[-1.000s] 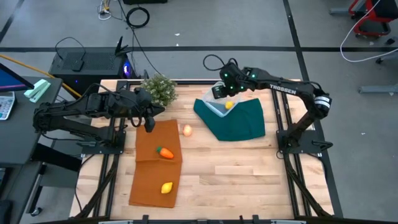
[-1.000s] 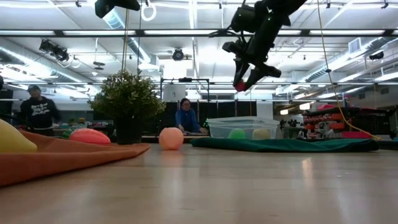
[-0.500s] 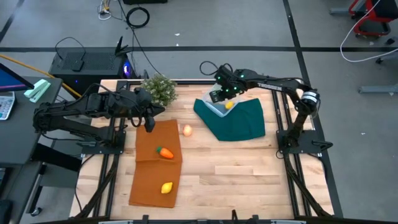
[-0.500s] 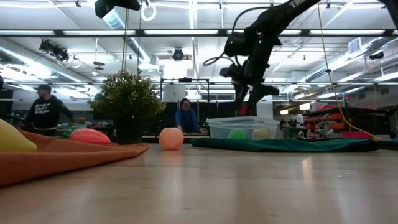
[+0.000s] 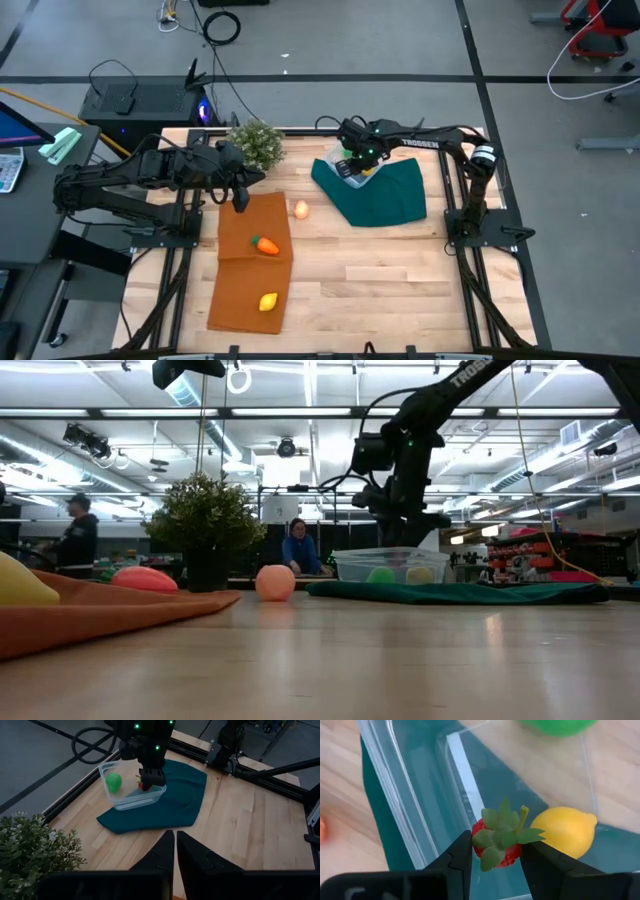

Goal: Pick and placing Produce into tupperware
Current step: Put the strawberry into the transparent bin

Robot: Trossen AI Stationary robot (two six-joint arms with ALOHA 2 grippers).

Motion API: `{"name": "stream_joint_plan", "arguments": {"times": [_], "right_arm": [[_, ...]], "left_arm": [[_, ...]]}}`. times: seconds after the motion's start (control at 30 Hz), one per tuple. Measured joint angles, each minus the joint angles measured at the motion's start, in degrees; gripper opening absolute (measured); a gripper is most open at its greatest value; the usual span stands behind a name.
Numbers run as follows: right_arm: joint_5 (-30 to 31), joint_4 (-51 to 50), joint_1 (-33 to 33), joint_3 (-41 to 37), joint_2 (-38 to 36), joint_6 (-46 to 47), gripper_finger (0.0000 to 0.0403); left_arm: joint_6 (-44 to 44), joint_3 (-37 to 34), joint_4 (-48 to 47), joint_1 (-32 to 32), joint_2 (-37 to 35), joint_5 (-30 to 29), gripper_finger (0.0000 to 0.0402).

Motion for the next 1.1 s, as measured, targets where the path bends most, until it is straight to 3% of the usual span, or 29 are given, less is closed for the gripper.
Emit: {"name": "stream_joint_plan", "arguments": {"times": [1.1], "right_arm": [[1.02, -1.54, 0.31, -0.02, 2.24, -0.49, 0.0110]], "left_arm": [[0.00, -0.02, -0.03, 0.02, 0.02, 0.02, 0.0017]]}}
